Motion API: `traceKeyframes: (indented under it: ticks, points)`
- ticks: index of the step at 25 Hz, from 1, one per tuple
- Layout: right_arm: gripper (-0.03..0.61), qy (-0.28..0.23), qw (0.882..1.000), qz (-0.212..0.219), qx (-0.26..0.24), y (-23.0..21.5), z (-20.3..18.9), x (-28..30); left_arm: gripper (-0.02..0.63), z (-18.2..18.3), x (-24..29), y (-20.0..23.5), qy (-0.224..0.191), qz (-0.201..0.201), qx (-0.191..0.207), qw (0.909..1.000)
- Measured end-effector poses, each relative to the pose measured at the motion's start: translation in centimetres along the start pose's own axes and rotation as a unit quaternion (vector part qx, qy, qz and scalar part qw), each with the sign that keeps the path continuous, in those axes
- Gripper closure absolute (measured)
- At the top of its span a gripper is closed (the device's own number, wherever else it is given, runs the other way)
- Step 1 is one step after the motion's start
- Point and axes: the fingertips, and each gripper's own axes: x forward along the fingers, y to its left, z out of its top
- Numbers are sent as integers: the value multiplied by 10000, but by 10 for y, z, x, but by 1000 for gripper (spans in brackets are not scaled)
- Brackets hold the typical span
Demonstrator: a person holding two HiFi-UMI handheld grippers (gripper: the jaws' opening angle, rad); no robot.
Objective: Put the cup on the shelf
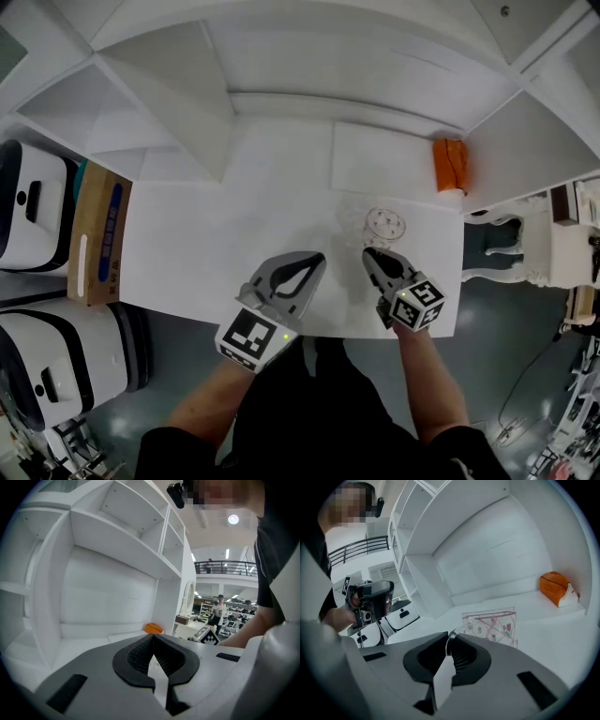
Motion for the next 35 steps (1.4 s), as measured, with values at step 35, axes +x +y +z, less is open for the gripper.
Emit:
traceKeyframes:
  ticks: [35]
  points:
    - [552, -1084, 9732, 1447, -1418, 231, 253, -21, 601, 107, -159, 53, -304, 712, 328, 9965]
